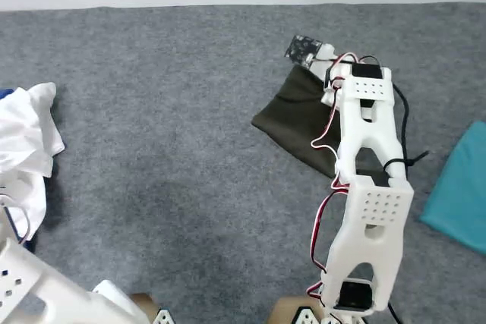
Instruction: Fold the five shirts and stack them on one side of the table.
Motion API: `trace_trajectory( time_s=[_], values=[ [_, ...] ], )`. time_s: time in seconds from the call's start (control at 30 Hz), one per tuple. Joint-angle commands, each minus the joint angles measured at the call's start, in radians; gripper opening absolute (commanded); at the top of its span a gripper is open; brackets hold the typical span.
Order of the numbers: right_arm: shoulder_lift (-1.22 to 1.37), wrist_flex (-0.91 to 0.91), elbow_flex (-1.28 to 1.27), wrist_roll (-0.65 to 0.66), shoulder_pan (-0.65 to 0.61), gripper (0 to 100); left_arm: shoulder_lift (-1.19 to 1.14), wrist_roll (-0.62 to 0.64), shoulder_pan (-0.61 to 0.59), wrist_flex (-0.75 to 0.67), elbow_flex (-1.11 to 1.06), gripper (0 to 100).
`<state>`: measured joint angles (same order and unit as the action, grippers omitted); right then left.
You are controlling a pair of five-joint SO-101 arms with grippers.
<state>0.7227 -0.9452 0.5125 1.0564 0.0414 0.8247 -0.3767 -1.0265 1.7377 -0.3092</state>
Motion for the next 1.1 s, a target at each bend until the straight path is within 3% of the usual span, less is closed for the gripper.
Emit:
trace_trajectory(
  time_s=[0.0,0.27,0.47,0.7,0.87,1.07],
  values=[
    [-0.093,0.015,0.072,-0.181,0.018,27.3,0.017,0.002,0.006,0.014,0.036,5],
    [-0.13,-0.09,0.081,-0.56,0.027,27.5,0.017,0.002,0.008,0.014,0.039,5],
    [-0.174,-0.34,0.129,-1.026,0.027,27.5,0.017,0.002,0.008,0.014,0.035,5],
    [-0.193,-0.516,0.21,-1.416,0.012,27.7,0.017,0.002,0.008,0.014,0.035,5],
    [-0.136,-0.518,0.213,-1.544,-0.021,27.8,0.017,0.002,0.008,0.014,0.035,5],
    [0.008,-0.437,0.216,-1.548,-0.036,36.0,0.017,0.002,0.008,0.015,0.035,5]
  ],
)
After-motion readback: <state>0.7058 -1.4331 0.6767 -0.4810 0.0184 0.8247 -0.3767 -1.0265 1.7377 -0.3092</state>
